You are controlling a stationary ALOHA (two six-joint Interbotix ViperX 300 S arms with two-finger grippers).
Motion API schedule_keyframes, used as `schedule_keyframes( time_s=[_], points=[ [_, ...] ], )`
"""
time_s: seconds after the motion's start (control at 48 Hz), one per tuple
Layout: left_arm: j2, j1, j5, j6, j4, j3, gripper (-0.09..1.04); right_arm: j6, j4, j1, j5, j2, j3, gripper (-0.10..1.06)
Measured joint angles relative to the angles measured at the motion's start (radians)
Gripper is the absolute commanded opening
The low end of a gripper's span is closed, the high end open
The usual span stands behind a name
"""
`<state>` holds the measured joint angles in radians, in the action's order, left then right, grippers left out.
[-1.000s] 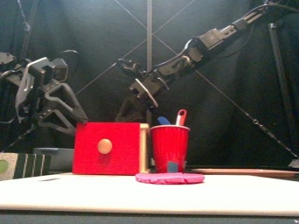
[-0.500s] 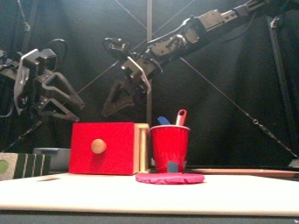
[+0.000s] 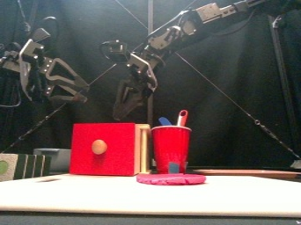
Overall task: Get the cutter from the drawer then cut the dough then place the extra dough in the bowl
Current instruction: Place the cutter on the board
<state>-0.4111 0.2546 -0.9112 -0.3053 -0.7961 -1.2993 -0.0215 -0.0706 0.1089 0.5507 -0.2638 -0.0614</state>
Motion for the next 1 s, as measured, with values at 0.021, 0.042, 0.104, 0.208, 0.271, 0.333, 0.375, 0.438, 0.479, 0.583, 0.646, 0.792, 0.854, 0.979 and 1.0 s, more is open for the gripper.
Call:
schedule_keyframes(
  time_s=[0.021,0.042,0.104,0.208,0.271,0.333,0.375,0.438,0.479,0.583,0.646,0.792,0.854,0.979,1.0],
  points=[
    [-0.003,0.002,0.000,-0.009,0.002,-0.002,0.84,0.000,-0.003,-0.005,0.008,0.000,0.005,0.80],
    [-0.008,0.000,0.000,-0.018,0.002,-0.005,0.83,0.000,-0.006,-0.008,0.012,0.000,0.009,0.82],
    [-0.028,0.000,-0.002,-0.046,0.003,-0.012,0.84,0.000,-0.015,-0.020,0.026,-0.005,0.023,0.89],
    [-0.064,0.000,-0.002,-0.074,0.009,-0.035,0.83,-0.002,-0.015,-0.028,0.034,-0.028,0.037,0.90],
    [-0.098,0.002,0.000,-0.081,0.014,-0.061,0.83,-0.002,-0.012,-0.029,0.035,-0.041,0.044,0.90],
    [-0.132,0.014,0.006,-0.080,0.018,-0.081,0.83,0.000,-0.009,-0.031,0.038,-0.052,0.052,0.90],
    [-0.160,0.023,0.015,-0.080,0.020,-0.095,0.83,-0.005,-0.008,-0.031,0.041,-0.058,0.057,0.90],
    [-0.189,0.032,0.025,-0.080,0.021,-0.106,0.83,-0.006,-0.006,-0.029,0.043,-0.066,0.064,0.90],
    [-0.206,0.038,0.032,-0.080,0.021,-0.110,0.83,-0.005,-0.006,-0.028,0.043,-0.069,0.067,0.90],
    [-0.230,0.041,0.055,-0.080,0.028,-0.117,0.83,-0.003,-0.006,-0.025,0.043,-0.074,0.075,0.90],
    [-0.232,0.041,0.066,-0.080,0.032,-0.115,0.83,-0.003,-0.006,-0.023,0.043,-0.074,0.075,0.89],
    [-0.232,0.041,0.074,-0.078,0.034,-0.115,0.83,-0.003,-0.006,-0.023,0.046,-0.074,0.075,0.86],
    [-0.232,0.041,0.074,-0.078,0.034,-0.115,0.83,-0.003,-0.008,-0.021,0.051,-0.074,0.075,0.83],
    [-0.232,0.041,0.074,-0.078,0.034,-0.115,0.83,-0.002,-0.008,-0.021,0.057,-0.075,0.074,0.76],
    [-0.232,0.041,0.075,-0.078,0.034,-0.117,0.83,-0.003,-0.009,-0.021,0.057,-0.075,0.072,0.76]
  ],
)
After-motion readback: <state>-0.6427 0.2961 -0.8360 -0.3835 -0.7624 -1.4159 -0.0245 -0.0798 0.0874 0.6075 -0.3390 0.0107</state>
